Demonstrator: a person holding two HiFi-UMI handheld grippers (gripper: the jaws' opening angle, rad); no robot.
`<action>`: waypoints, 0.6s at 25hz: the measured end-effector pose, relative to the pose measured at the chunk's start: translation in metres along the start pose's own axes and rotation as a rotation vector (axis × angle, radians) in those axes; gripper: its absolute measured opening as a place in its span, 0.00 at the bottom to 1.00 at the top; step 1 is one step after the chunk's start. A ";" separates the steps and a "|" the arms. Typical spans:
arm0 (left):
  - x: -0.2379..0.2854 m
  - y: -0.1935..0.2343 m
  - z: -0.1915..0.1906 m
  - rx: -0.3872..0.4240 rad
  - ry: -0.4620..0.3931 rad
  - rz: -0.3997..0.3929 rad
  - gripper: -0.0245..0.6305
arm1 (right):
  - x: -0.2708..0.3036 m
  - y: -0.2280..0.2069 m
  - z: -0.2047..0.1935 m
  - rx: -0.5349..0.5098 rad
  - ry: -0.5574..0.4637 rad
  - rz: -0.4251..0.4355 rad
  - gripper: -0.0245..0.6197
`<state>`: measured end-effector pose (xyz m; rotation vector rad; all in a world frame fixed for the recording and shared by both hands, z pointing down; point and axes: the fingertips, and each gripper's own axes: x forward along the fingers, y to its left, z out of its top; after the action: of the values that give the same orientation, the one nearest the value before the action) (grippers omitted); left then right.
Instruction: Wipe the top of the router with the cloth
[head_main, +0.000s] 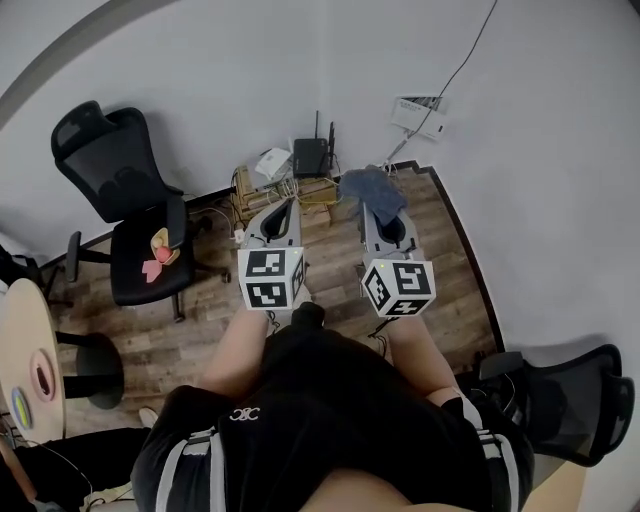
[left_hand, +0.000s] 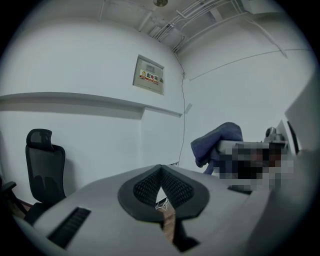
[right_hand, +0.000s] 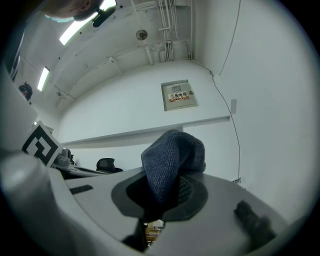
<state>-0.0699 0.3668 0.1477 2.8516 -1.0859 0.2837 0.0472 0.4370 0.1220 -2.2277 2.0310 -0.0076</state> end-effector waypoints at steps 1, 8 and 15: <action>0.010 0.005 0.001 -0.006 0.001 0.000 0.05 | 0.010 -0.003 0.000 -0.003 0.002 0.001 0.11; 0.075 0.046 0.023 -0.024 -0.005 -0.009 0.05 | 0.088 -0.015 0.004 -0.027 0.025 0.007 0.11; 0.134 0.106 0.034 -0.082 -0.006 0.008 0.05 | 0.174 -0.010 0.001 -0.068 0.059 0.049 0.11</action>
<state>-0.0371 0.1956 0.1413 2.7787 -1.0837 0.2259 0.0742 0.2656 0.1081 -2.2416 2.1474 0.0001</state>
